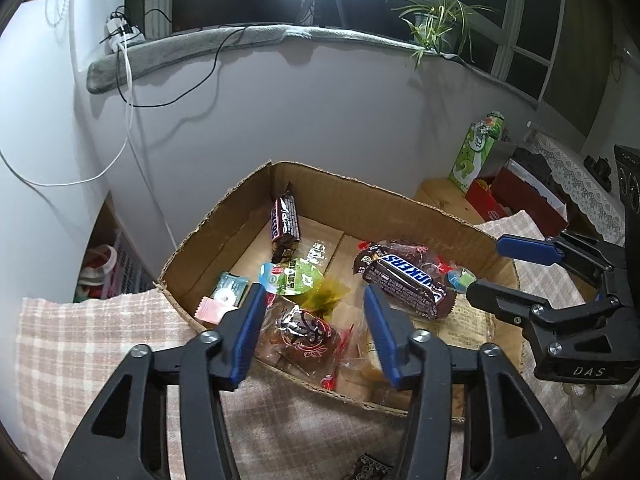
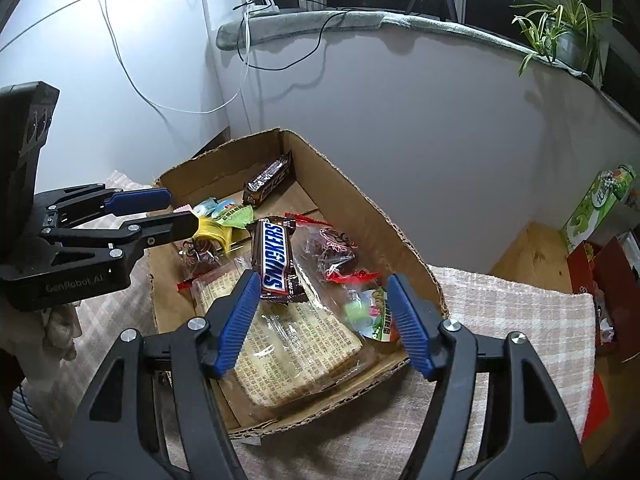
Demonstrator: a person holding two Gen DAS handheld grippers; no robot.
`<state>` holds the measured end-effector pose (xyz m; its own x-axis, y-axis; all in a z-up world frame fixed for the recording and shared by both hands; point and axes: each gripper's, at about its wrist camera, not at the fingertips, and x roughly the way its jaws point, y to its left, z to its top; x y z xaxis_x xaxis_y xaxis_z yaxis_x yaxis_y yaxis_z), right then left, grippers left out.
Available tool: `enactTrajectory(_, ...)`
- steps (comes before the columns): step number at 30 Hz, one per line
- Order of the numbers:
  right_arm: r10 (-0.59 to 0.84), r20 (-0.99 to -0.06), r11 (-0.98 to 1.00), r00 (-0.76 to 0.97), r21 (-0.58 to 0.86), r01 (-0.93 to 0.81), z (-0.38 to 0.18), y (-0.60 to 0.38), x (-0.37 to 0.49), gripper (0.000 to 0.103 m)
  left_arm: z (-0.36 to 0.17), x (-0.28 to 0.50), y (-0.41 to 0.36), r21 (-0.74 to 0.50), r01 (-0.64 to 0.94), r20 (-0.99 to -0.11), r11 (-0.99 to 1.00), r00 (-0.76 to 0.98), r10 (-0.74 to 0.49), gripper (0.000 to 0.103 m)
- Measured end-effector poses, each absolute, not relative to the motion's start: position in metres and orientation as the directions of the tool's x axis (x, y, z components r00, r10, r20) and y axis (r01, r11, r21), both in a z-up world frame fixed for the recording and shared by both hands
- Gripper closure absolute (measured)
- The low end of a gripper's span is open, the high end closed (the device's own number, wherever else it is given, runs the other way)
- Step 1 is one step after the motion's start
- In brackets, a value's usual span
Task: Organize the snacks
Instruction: 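Carry the yellow candy and clear green packet into the box and release, then grasp the dark chocolate wrapper with the left tool while the right tool grasps the green square candy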
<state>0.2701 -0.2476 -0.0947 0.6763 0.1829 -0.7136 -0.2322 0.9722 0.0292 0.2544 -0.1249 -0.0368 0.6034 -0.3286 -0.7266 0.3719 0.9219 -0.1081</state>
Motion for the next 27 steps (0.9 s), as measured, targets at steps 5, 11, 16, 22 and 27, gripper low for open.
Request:
enactTrajectory(5, 0.183, -0.711, 0.973, 0.678, 0.03, -0.231, -0.093, -0.247, 0.265, 0.025, -0.033, 0.251, -0.121, -0.113, 0.369, -0.721, 0.923, 0.608, -0.331, 0.05)
enactTrajectory(11, 0.189, -0.704, 0.971, 0.684, 0.03, -0.236, -0.088, -0.244, 0.252, 0.024, -0.027, 0.24, -0.115, -0.118, 0.37, -0.713, 0.921, 0.614, -0.338, 0.05)
enactTrajectory(16, 0.198, -0.697, 0.968, 0.689, 0.029, -0.249, -0.082, -0.238, 0.236, 0.024, -0.021, 0.227, -0.107, -0.122, 0.367, -0.706, 0.922, 0.622, -0.34, 0.05)
enactTrajectory(22, 0.224, -0.686, 0.961, 0.693, 0.036, -0.275, -0.076, -0.227, 0.209, 0.024, -0.017, 0.208, -0.092, -0.128, 0.357, -0.701, 0.925, 0.628, -0.339, 0.05)
enactTrajectory(27, 0.256, -0.689, 0.949, 0.678, 0.045, -0.312, -0.078, -0.211, 0.183, 0.024, -0.019, 0.193, -0.079, -0.136, 0.344, -0.705, 0.929, 0.625, -0.335, 0.05)
